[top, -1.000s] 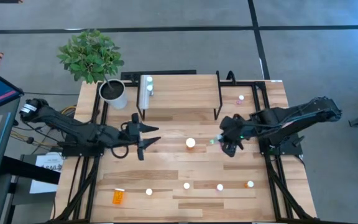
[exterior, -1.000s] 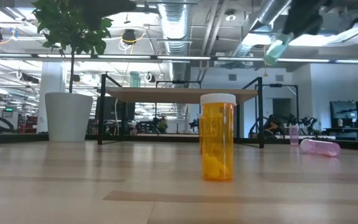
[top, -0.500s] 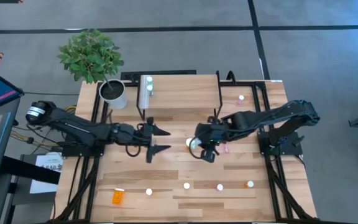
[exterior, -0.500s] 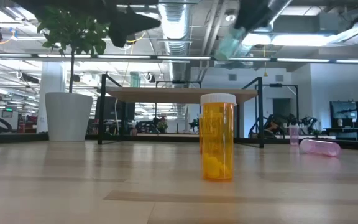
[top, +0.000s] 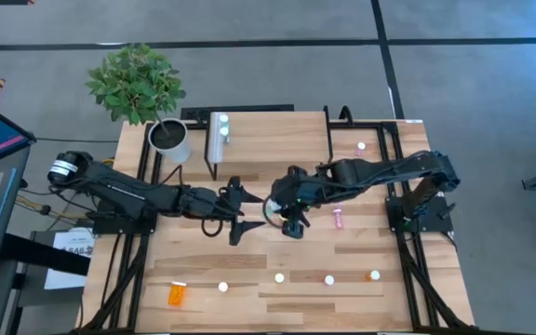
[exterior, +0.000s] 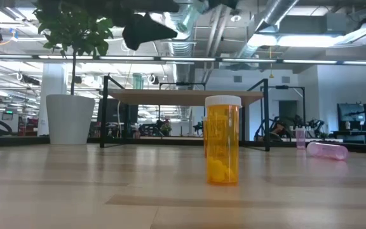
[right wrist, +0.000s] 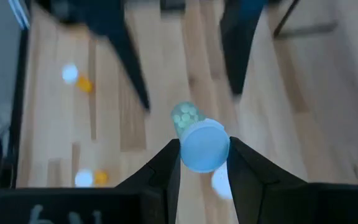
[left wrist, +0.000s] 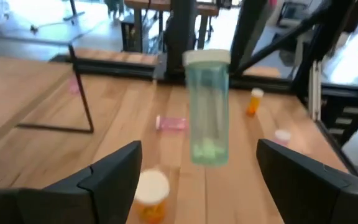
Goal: Pick and place medicine bottles onto shelf by color
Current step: Put the blue pill bottle on the shelf aligned with the other blue pill bottles
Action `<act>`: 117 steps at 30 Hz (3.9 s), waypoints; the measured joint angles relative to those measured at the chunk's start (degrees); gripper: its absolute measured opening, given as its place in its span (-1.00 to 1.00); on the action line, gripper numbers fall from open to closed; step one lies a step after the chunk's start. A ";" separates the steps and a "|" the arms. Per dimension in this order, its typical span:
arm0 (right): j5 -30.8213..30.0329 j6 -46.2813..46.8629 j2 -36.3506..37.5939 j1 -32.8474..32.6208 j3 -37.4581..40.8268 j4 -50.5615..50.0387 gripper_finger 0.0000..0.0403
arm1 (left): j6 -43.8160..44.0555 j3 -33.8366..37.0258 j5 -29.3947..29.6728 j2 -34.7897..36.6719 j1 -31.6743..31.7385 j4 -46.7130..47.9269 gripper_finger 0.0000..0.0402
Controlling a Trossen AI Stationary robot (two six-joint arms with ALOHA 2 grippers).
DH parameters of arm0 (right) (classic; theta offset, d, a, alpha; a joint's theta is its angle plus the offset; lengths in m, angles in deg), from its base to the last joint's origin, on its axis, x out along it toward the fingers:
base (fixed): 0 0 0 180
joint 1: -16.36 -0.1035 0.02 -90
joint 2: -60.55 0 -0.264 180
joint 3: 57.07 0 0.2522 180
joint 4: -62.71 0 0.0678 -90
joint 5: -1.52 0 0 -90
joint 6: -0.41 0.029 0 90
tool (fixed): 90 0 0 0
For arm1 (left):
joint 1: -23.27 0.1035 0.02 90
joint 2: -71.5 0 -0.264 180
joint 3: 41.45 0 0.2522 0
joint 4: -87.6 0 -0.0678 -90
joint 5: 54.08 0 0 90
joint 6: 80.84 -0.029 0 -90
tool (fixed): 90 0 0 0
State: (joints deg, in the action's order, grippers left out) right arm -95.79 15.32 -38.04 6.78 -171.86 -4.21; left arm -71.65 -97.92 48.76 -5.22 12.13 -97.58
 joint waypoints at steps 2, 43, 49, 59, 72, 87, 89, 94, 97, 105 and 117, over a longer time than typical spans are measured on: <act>0.00 -0.46 0.01 0.91 -0.01 0.59 -0.39 | -0.76 0.09 0.02 0.77 0.00 1.84 0.52; 1.64 -3.89 -0.13 3.05 -0.40 6.05 -0.39 | -3.47 9.47 -0.28 6.65 2.94 -9.85 0.52; 1.63 -2.94 -0.13 2.94 -0.38 6.06 -0.39 | -3.40 9.47 -3.50 3.31 3.43 -14.68 0.52; 1.60 -2.90 -0.13 2.96 -0.38 5.72 -0.39 | -3.20 9.47 -3.56 2.86 3.43 -15.72 0.16; 1.51 -2.88 -0.13 2.96 -0.38 5.54 -0.39 | -3.19 9.47 -3.50 2.88 3.43 -15.74 -0.35; 1.42 -2.92 -0.03 2.96 -0.37 5.64 0.05 | -1.92 9.47 -4.23 2.90 3.43 -16.76 -0.58; 1.42 -3.20 0.35 2.96 -0.33 5.45 0.14 | -1.60 9.47 -6.37 2.94 3.43 -18.51 -0.56; 1.40 -3.34 1.42 2.71 -0.29 4.34 0.21 | -1.47 9.47 -7.91 2.95 3.43 -19.27 -0.55; -0.57 -2.78 2.50 1.78 -0.31 2.39 0.21 | -1.94 9.47 -7.98 2.95 3.43 -20.21 -0.56; -12.85 -1.10 5.96 -4.82 4.32 2.24 0.19 | -2.46 9.47 -12.62 2.95 3.37 -22.81 -0.56; -15.21 0.18 22.10 -9.05 40.06 44.77 0.19 | -5.11 9.47 -12.55 2.93 3.23 -26.24 -0.56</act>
State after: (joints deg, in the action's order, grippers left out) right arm -111.01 15.50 -15.94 -2.27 -131.80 40.56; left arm -76.76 -88.45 36.21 -2.30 15.37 -123.82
